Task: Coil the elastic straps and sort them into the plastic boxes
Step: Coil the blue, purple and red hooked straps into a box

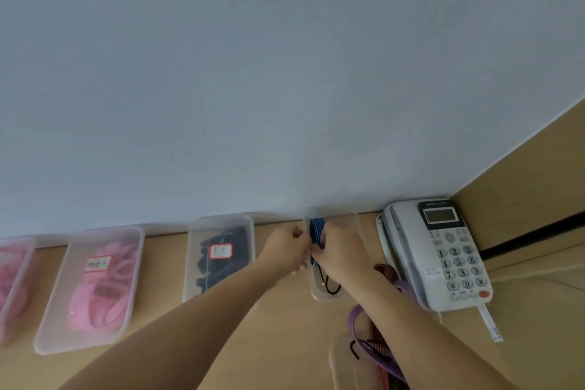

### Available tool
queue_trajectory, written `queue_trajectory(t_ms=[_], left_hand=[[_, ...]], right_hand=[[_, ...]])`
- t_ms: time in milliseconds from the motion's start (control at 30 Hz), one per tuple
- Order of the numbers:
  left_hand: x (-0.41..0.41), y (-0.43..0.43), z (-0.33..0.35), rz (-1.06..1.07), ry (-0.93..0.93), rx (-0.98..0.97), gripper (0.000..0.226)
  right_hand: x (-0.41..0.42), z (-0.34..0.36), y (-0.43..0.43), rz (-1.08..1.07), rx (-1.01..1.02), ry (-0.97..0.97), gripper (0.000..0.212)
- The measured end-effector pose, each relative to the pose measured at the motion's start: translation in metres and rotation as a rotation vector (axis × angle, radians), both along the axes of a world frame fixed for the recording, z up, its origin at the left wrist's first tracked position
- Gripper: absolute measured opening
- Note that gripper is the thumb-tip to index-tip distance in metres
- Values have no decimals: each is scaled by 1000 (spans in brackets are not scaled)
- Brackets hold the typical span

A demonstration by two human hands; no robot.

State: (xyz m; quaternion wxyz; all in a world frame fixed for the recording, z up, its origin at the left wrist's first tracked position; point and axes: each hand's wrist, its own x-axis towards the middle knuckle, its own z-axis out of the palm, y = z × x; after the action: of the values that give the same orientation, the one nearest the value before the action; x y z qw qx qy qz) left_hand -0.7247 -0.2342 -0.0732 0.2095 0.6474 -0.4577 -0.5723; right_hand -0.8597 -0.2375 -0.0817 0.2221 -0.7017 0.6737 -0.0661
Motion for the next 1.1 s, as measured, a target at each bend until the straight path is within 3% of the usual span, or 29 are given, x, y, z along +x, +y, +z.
queue_trajectory(t_ms=[167,367,467,533,633,900,1100], left_hand=[[1,-3,0,-47,-28,-4,13],[4,-8,-3,-105,-115,7,6],[3,-11,-7,-262,-488,-277,44],[2,-11,-9,-393,-641,-500,62],[4,-10,-14,-603,-761,-647,49],[5,-6,-19,-605,-778,-636,44],[7,-4,-20,-595,-731,-625,43]], right_hand=[[-8,-1,1,45,73,-65,11],[-12,-5,6,77,16,-139,9],[-15,-4,9,97,15,-155,13],[-19,-3,12,115,22,-152,19],[-25,-1,17,133,12,-150,28],[-15,1,31,133,19,40,55],[-9,2,30,80,-14,-38,37]])
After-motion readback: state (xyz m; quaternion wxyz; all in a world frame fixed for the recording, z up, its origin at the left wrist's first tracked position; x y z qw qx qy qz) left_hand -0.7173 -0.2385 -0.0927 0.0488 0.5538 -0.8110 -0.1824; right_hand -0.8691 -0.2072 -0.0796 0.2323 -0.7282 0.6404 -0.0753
